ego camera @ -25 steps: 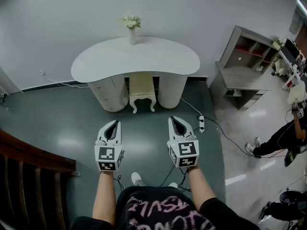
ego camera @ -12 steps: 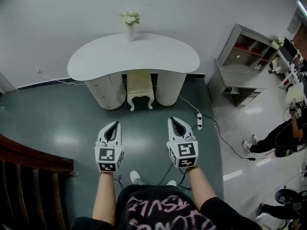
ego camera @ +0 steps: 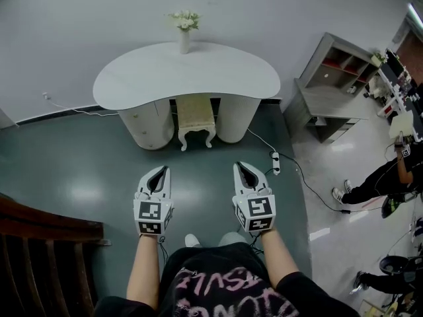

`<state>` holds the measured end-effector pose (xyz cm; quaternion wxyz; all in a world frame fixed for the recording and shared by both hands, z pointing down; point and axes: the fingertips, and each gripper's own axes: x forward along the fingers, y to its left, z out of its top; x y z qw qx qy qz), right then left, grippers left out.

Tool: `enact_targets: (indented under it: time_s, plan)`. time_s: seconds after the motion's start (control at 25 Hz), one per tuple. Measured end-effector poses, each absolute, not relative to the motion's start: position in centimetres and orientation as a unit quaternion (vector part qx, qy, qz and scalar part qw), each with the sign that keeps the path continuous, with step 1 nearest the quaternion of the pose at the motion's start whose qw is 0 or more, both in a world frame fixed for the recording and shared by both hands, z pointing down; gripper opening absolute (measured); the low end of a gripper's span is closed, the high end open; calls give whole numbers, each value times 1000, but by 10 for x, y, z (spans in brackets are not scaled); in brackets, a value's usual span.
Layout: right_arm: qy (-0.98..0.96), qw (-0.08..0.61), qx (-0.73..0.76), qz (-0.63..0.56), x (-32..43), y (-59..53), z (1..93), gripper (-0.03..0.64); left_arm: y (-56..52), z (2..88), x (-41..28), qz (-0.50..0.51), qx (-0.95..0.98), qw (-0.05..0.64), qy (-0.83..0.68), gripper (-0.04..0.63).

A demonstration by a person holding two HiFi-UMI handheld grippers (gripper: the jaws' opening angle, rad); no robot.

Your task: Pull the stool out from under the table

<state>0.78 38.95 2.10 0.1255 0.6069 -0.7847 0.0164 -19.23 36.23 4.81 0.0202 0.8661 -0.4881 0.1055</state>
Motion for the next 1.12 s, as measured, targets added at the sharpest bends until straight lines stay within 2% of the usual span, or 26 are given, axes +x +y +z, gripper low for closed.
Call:
enact_targets:
  time_s: [0.56, 1.12]
  plan:
    - [-771, 143, 620, 42, 23, 346, 49, 63, 320, 82, -186, 136, 873, 45, -466, 12]
    - [-797, 150, 580, 85, 102, 217, 85, 63, 211, 113, -122, 182, 846, 65, -497, 12]
